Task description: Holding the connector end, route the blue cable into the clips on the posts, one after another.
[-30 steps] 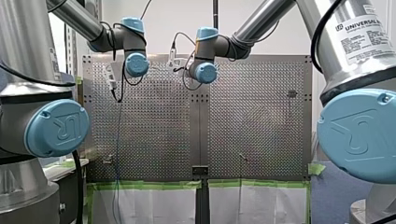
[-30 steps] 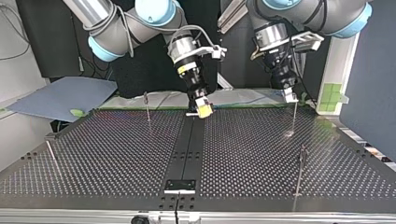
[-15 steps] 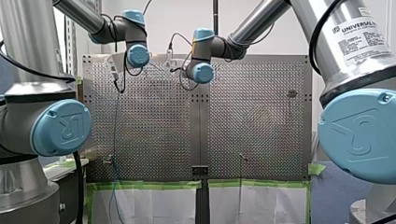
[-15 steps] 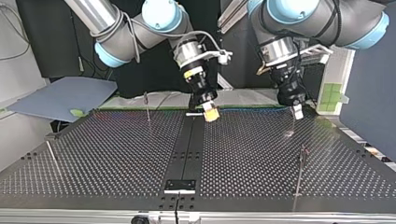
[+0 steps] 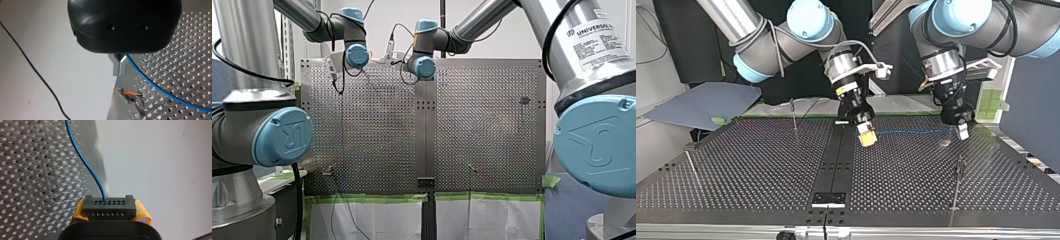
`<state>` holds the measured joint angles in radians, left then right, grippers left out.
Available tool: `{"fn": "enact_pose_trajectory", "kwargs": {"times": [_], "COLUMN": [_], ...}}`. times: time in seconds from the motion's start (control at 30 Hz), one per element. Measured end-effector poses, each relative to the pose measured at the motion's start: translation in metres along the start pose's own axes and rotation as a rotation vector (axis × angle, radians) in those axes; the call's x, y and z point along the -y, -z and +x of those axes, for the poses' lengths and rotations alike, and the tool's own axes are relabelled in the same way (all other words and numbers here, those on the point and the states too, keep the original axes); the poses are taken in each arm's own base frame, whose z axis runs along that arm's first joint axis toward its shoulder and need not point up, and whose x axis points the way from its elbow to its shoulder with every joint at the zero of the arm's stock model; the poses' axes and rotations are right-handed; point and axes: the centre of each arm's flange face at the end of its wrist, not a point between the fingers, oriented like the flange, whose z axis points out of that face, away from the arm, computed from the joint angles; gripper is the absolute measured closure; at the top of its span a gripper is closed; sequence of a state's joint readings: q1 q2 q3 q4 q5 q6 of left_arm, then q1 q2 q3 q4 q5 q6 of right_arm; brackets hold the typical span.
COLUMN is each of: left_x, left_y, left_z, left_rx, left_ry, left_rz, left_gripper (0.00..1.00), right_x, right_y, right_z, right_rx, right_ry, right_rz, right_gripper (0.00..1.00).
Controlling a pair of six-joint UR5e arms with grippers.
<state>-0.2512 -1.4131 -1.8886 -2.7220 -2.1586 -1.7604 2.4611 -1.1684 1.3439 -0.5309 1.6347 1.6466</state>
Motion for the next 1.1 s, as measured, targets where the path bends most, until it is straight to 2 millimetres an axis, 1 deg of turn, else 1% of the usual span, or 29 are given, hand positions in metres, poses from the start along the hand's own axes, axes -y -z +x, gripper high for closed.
{"fn": "enact_pose_trajectory", "kwargs": {"times": [0.1,0.23,0.3,0.37,0.57,0.63,0.87,0.97,1.1], "left_x": [-0.001,-0.003,-0.007,-0.011,-0.025,-0.029,-0.041,-0.045,-0.044], "left_y": [-0.007,-0.018,-0.024,-0.029,-0.048,-0.058,-0.087,-0.095,-0.102], "left_z": [-0.003,-0.006,-0.003,0.000,0.003,0.002,-0.009,-0.007,0.000], "left_rx": [0.006,0.004,-0.007,-0.019,-0.031,-0.035,-0.029,-0.039,-0.061], "left_ry": [0.001,0.006,0.000,-0.009,-0.028,-0.036,-0.049,-0.055,-0.059], "left_rz": [-0.001,-0.003,-0.004,-0.006,-0.006,-0.007,-0.004,0.006,0.036], "left_gripper": [1.00,1.00,1.00,1.00,1.00,1.00,1.00,1.00,1.00], "right_x": [0.001,0.003,0.004,0.004,0.005,0.004,0.002,0.002,0.002], "right_y": [-0.008,-0.017,-0.020,-0.022,-0.030,-0.032,-0.039,-0.042,-0.046], "right_z": [0.001,-0.010,-0.016,-0.019,-0.019,-0.020,-0.020,-0.018,-0.016], "right_rx": [-0.003,0.016,0.024,0.025,0.020,0.020,0.014,0.008,0.002], "right_ry": [-0.004,-0.004,-0.004,-0.004,-0.006,-0.006,-0.006,-0.009,-0.012], "right_rz": [0.003,0.006,0.006,0.006,0.013,0.017,0.025,0.028,0.029], "right_gripper": [1.00,1.00,1.00,1.00,1.00,1.00,1.00,1.00,1.00]}}
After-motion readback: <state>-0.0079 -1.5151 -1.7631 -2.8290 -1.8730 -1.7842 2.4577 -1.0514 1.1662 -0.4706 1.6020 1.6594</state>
